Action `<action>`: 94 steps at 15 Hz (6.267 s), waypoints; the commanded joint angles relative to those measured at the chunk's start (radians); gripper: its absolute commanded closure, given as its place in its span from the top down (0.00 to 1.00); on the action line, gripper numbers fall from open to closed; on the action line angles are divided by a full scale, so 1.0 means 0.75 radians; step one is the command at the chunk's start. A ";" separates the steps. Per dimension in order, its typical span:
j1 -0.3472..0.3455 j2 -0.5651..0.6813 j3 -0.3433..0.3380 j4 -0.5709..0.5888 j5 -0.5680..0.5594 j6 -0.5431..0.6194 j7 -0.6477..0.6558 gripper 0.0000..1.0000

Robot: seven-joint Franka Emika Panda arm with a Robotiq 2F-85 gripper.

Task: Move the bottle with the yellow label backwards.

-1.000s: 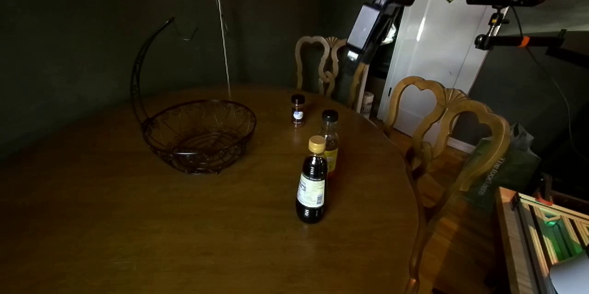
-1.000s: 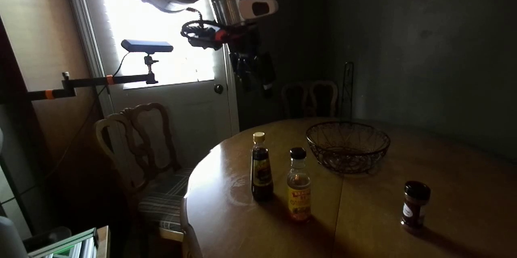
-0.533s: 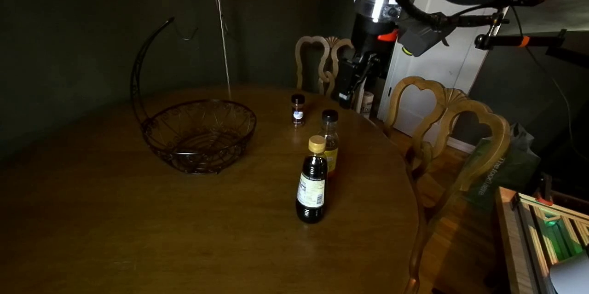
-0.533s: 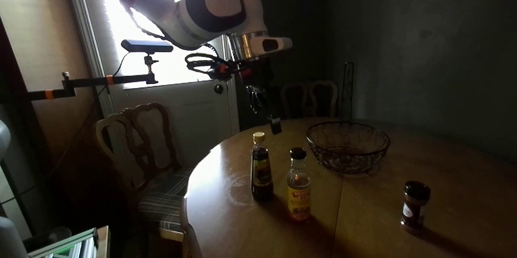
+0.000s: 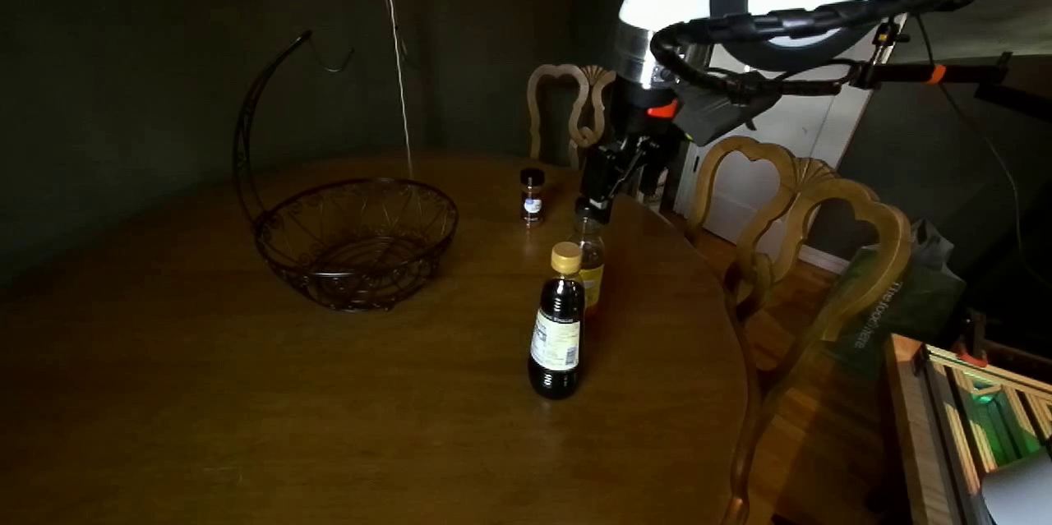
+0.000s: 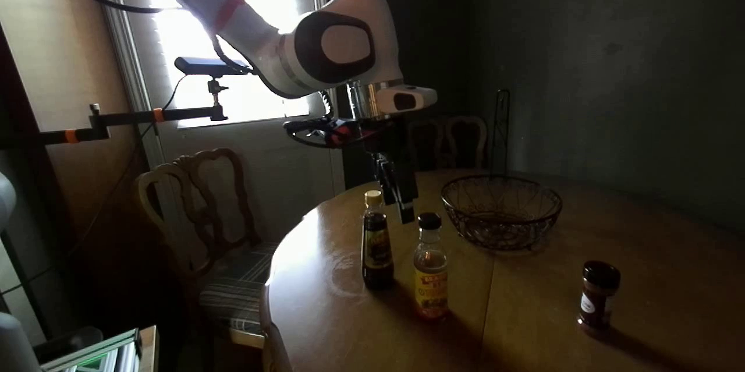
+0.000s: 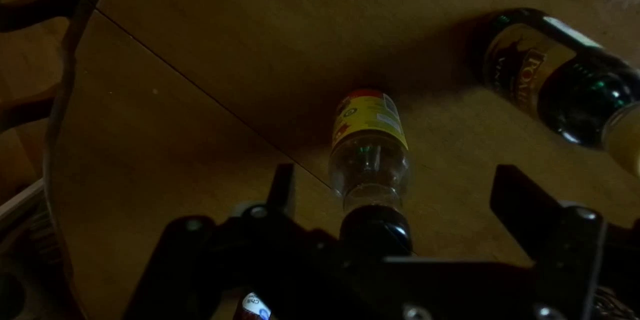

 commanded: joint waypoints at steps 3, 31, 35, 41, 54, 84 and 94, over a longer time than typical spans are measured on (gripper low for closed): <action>0.004 0.109 -0.042 0.058 0.012 0.084 0.075 0.97; 0.006 0.220 -0.147 0.419 0.036 -0.196 0.125 0.20; -0.004 0.292 -0.162 0.613 0.089 -0.157 0.061 0.20; 0.011 0.310 -0.172 0.623 0.084 -0.150 0.077 0.45; 0.086 0.764 -0.231 1.091 0.035 -0.117 0.187 0.20; 0.070 1.102 -0.311 1.540 0.162 -0.177 0.289 1.00; 0.160 0.628 -0.321 0.969 0.105 0.176 0.250 1.00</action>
